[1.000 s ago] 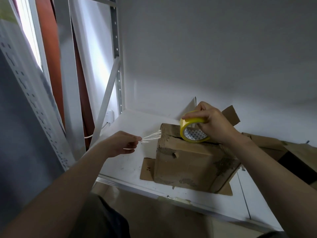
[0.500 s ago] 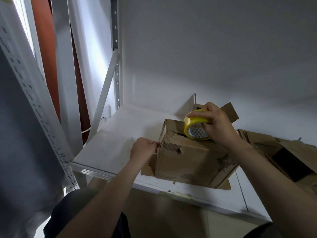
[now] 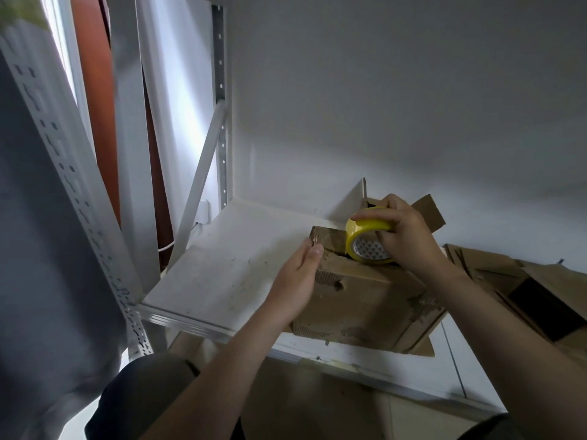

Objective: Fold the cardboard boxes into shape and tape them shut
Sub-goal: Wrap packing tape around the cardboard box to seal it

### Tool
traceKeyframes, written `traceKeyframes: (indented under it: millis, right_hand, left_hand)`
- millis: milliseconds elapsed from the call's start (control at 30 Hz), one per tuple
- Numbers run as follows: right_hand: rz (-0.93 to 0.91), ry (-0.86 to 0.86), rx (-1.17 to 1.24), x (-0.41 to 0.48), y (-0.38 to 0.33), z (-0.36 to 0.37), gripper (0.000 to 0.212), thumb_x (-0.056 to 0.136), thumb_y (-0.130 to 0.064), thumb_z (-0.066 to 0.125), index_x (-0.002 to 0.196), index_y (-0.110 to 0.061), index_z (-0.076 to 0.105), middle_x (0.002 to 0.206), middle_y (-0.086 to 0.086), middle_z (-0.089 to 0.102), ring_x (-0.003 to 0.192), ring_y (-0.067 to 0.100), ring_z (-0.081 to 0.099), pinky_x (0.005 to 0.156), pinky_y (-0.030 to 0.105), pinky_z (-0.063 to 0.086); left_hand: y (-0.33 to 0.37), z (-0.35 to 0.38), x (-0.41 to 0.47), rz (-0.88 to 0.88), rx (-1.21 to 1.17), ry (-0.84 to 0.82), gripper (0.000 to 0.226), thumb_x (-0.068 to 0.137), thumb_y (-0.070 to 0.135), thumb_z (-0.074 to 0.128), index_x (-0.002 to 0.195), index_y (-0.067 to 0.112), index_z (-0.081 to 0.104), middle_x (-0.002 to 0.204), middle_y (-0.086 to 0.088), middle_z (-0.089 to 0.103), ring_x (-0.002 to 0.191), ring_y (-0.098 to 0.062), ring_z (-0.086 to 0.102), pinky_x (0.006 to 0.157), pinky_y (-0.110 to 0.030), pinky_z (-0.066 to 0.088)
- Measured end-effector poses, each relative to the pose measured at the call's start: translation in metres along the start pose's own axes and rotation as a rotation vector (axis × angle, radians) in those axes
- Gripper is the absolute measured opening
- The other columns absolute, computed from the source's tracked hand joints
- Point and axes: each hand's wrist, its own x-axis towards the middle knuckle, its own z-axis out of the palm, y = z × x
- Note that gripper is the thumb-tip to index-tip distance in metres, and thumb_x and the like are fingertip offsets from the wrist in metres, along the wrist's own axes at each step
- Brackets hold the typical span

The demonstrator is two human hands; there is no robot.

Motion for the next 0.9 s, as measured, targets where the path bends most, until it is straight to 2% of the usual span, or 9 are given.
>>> traceKeyframes:
  millis: [100, 167, 267, 400, 500, 567, 667, 767, 900]
  right_hand:
    - [0.026, 0.007, 0.060, -0.001, 0.001, 0.000, 0.070, 0.087, 0.011, 0.058, 0.101, -0.057, 0.065, 0.093, -0.005, 0.047, 0.097, 0.019, 0.048, 0.080, 0.024, 0.039]
    - [0.027, -0.004, 0.062, -0.001, 0.000, 0.000, 0.071, 0.087, 0.012, 0.057, 0.100, -0.058, 0.064, 0.094, -0.004, 0.046, 0.098, 0.020, 0.047, 0.080, 0.027, 0.040]
    - [0.001, -0.032, 0.033, 0.000, -0.004, -0.001, 0.072, 0.087, 0.012, 0.058, 0.098, -0.060, 0.062, 0.095, -0.004, 0.046, 0.098, 0.017, 0.045, 0.080, 0.026, 0.043]
    - [0.012, -0.056, 0.076, 0.004, -0.006, -0.011, 0.065, 0.091, 0.007, 0.060, 0.097, -0.058, 0.063, 0.101, -0.005, 0.048, 0.105, 0.016, 0.047, 0.083, 0.021, 0.045]
    - [0.016, -0.059, 0.069, 0.008, -0.004, -0.017, 0.063, 0.091, 0.007, 0.058, 0.098, -0.055, 0.064, 0.102, 0.001, 0.051, 0.101, 0.020, 0.050, 0.077, 0.018, 0.042]
    - [0.003, -0.074, 0.049, 0.011, -0.003, -0.020, 0.061, 0.090, 0.007, 0.060, 0.101, -0.053, 0.063, 0.098, -0.003, 0.050, 0.096, 0.021, 0.050, 0.073, 0.018, 0.038]
    - [-0.045, -0.113, 0.017, 0.010, 0.002, -0.027, 0.058, 0.092, 0.006, 0.060, 0.108, -0.050, 0.062, 0.096, -0.008, 0.049, 0.092, 0.020, 0.049, 0.073, 0.021, 0.041]
    - [-0.065, -0.145, -0.019, 0.007, 0.008, -0.032, 0.056, 0.093, 0.002, 0.064, 0.115, -0.050, 0.060, 0.098, 0.006, 0.051, 0.092, 0.027, 0.052, 0.077, 0.042, 0.047]
    - [-0.083, -0.158, 0.034, 0.000, 0.013, -0.032, 0.061, 0.094, -0.005, 0.064, 0.126, -0.055, 0.051, 0.110, 0.007, 0.052, 0.102, 0.024, 0.053, 0.087, 0.041, 0.050]
  left_hand:
    - [-0.002, -0.005, 0.002, -0.028, 0.040, -0.042, 0.060, 0.104, 0.056, 0.036, 0.158, 0.032, 0.029, 0.156, 0.022, 0.033, 0.142, -0.001, 0.033, 0.117, -0.031, 0.029]
    - [-0.005, -0.004, 0.003, -0.012, 0.180, -0.099, 0.058, 0.101, 0.061, 0.037, 0.154, 0.037, 0.035, 0.151, 0.016, 0.048, 0.138, -0.009, 0.044, 0.108, -0.033, 0.041]
    - [-0.008, 0.002, 0.004, 0.000, 0.287, -0.141, 0.050, 0.101, 0.059, 0.043, 0.148, 0.042, 0.037, 0.137, 0.020, 0.058, 0.126, -0.007, 0.054, 0.096, -0.029, 0.044]
    - [-0.001, -0.002, 0.008, -0.047, 0.215, -0.140, 0.036, 0.103, 0.051, 0.043, 0.122, 0.078, 0.029, 0.116, 0.052, 0.050, 0.109, 0.024, 0.048, 0.091, -0.016, 0.039]
    - [0.005, -0.004, 0.019, -0.071, 0.231, -0.150, 0.041, 0.096, 0.049, 0.042, 0.130, 0.068, 0.027, 0.114, 0.056, 0.047, 0.109, 0.012, 0.048, 0.084, -0.010, 0.036]
    - [0.007, -0.002, 0.025, -0.050, 0.279, -0.170, 0.061, 0.095, 0.046, 0.039, 0.150, 0.054, 0.015, 0.142, 0.041, 0.041, 0.111, 0.003, 0.046, 0.087, -0.014, 0.036]
    - [0.010, 0.000, 0.030, -0.044, 0.481, -0.163, 0.069, 0.096, 0.045, 0.028, 0.156, 0.046, -0.006, 0.162, 0.008, 0.028, 0.113, -0.009, 0.051, 0.092, -0.029, 0.039]
    - [0.016, 0.004, 0.035, -0.053, 0.716, -0.158, 0.067, 0.102, 0.047, 0.025, 0.160, 0.034, -0.005, 0.162, -0.007, 0.031, 0.135, -0.032, 0.046, 0.109, -0.046, 0.040]
    - [0.029, 0.020, 0.036, -0.015, 0.905, -0.136, 0.080, 0.100, 0.065, 0.033, 0.160, 0.021, 0.003, 0.157, -0.017, 0.036, 0.134, -0.040, 0.047, 0.107, -0.053, 0.043]
